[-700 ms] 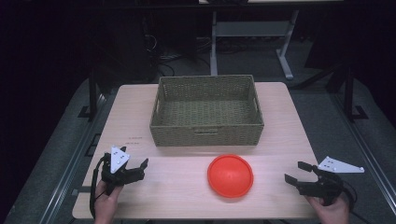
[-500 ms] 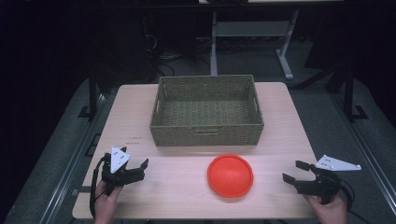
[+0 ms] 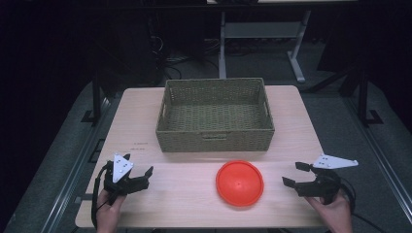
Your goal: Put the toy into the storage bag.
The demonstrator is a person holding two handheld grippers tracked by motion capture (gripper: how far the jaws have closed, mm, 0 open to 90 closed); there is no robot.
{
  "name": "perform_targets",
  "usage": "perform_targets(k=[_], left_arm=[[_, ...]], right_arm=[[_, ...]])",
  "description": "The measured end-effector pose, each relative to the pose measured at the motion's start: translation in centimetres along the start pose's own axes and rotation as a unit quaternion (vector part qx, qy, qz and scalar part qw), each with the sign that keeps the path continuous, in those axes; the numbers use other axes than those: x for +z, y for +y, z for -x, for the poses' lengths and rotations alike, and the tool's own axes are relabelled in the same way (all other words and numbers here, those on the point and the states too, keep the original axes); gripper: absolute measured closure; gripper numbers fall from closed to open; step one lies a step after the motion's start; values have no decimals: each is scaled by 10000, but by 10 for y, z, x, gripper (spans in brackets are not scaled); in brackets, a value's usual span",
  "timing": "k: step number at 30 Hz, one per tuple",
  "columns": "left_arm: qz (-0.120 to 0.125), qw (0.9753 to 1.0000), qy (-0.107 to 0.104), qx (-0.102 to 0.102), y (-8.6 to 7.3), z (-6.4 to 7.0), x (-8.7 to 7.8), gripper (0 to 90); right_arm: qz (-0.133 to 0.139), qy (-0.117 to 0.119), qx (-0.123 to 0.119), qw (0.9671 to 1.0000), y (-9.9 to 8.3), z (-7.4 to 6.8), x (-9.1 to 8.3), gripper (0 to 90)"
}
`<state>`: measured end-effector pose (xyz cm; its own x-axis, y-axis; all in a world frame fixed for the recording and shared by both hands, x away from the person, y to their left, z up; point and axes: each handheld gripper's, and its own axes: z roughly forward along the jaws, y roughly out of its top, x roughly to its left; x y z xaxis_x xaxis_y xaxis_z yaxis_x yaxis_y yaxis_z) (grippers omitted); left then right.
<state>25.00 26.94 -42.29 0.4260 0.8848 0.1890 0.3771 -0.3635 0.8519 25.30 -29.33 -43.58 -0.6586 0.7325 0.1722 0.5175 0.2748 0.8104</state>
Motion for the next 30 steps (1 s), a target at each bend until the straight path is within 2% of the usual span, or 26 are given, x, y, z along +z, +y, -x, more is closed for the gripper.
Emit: perform_targets(k=[3, 7, 10, 13, 16, 19, 25, 27, 30], left_arm=[[-29, 10000, 13, 5, 0, -1, 1, 128], [5, 10000, 35, -60, -1, -4, 1, 128], [-3, 10000, 56, -58, -1, -5, -1, 128], [0, 10000, 55, -45, -1, -5, -1, 128], [7, 10000, 56, -74, -1, -5, 0, 128], [-8, 9999, 63, -79, -2, -6, 0, 128], [9, 10000, 70, -59, -1, -4, 1, 128], [8, 10000, 53, 6, -1, -4, 0, 128], [13, 10000, 61, 9, -1, -3, 0, 128]], right_arm=[[-184, 183, -61, 9996, 6, -2, 7, 167], [-219, 337, -75, 9992, 14, -4, 12, 168], [-338, 430, -59, 9985, 21, -5, 19, 168], [-479, 514, -159, 9974, 28, -8, 26, 171], [-517, 592, -173, 9968, 30, -10, 32, 171], [-635, 608, -107, 9961, 33, -10, 37, 170], [-682, 819, -110, 9942, 41, -13, 40, 171], [-672, 811, -168, 9943, 43, -14, 41, 171], [-642, 874, -120, 9940, 45, -13, 43, 171]])
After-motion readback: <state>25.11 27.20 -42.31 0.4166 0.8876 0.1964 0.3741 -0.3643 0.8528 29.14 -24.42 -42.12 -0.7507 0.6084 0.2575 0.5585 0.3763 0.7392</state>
